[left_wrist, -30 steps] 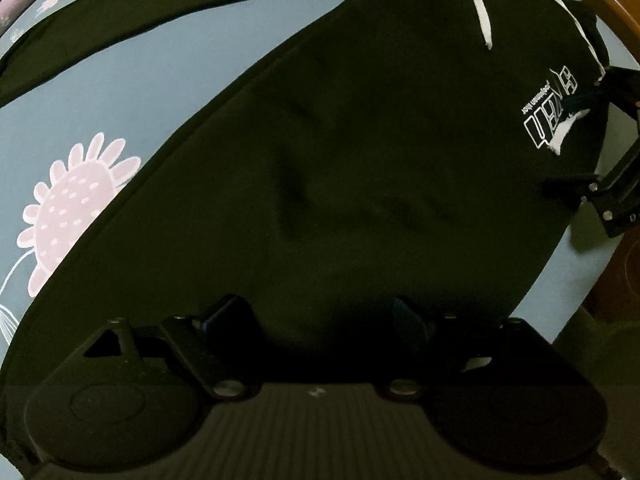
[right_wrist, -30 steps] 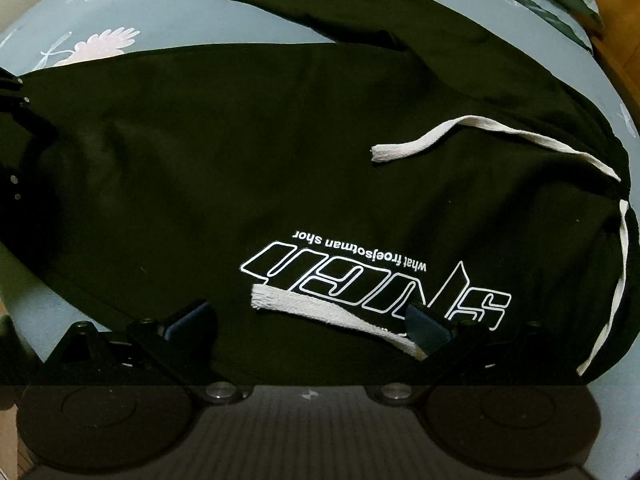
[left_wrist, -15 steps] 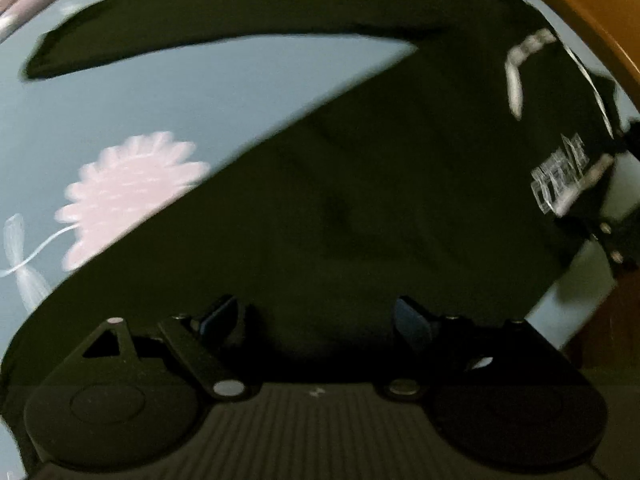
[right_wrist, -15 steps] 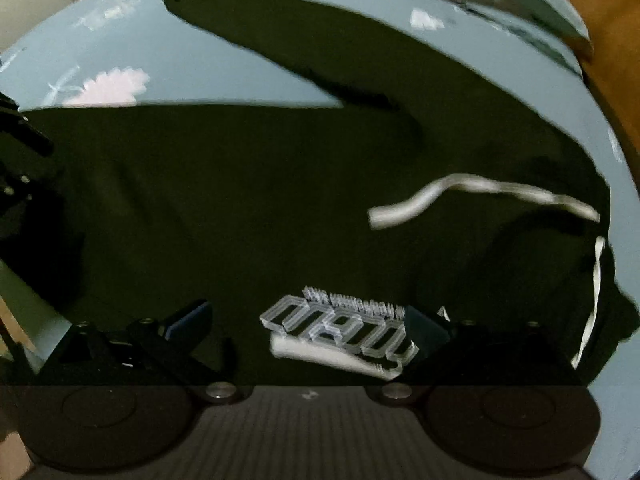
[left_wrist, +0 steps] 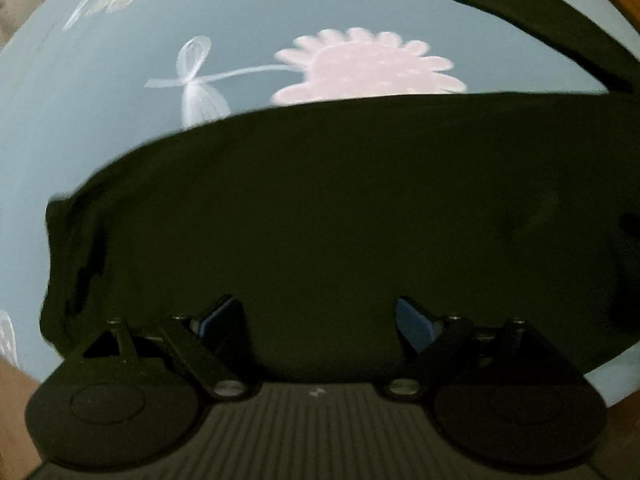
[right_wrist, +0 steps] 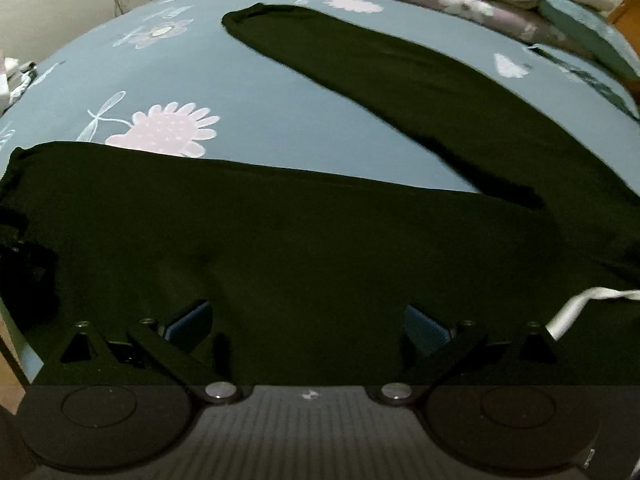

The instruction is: Fold clothes

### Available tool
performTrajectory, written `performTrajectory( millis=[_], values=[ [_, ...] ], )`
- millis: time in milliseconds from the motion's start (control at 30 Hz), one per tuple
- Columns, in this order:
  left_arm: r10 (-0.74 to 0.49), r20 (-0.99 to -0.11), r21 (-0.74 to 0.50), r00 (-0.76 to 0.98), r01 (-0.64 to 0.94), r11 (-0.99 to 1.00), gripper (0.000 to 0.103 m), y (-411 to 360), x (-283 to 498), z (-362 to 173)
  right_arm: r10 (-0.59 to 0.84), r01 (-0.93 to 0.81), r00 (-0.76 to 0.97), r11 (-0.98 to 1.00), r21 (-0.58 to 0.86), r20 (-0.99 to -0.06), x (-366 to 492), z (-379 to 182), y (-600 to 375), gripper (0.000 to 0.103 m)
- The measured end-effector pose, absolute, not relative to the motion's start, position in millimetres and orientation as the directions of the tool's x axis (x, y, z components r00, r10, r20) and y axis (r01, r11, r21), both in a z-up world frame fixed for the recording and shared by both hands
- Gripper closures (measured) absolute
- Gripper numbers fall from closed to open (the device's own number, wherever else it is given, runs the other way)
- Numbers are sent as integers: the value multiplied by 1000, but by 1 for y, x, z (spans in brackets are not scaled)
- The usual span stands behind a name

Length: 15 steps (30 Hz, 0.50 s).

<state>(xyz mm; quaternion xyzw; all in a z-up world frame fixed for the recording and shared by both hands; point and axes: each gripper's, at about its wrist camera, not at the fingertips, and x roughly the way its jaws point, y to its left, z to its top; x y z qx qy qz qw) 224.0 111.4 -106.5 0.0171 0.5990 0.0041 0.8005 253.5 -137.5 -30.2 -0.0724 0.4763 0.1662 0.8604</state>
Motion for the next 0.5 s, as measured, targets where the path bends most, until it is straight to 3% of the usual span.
performTrajectory(
  millis=[267, 500],
  values=[
    [48, -945, 43, 324, -22, 999, 14, 145, 218, -101, 134, -302, 492, 953, -24, -860, 266, -39, -128, 0],
    [37, -920, 40, 389, 0, 999, 14, 156, 237, -87, 226, -397, 480, 918, 19, -848, 260, -29, -92, 0]
  ],
)
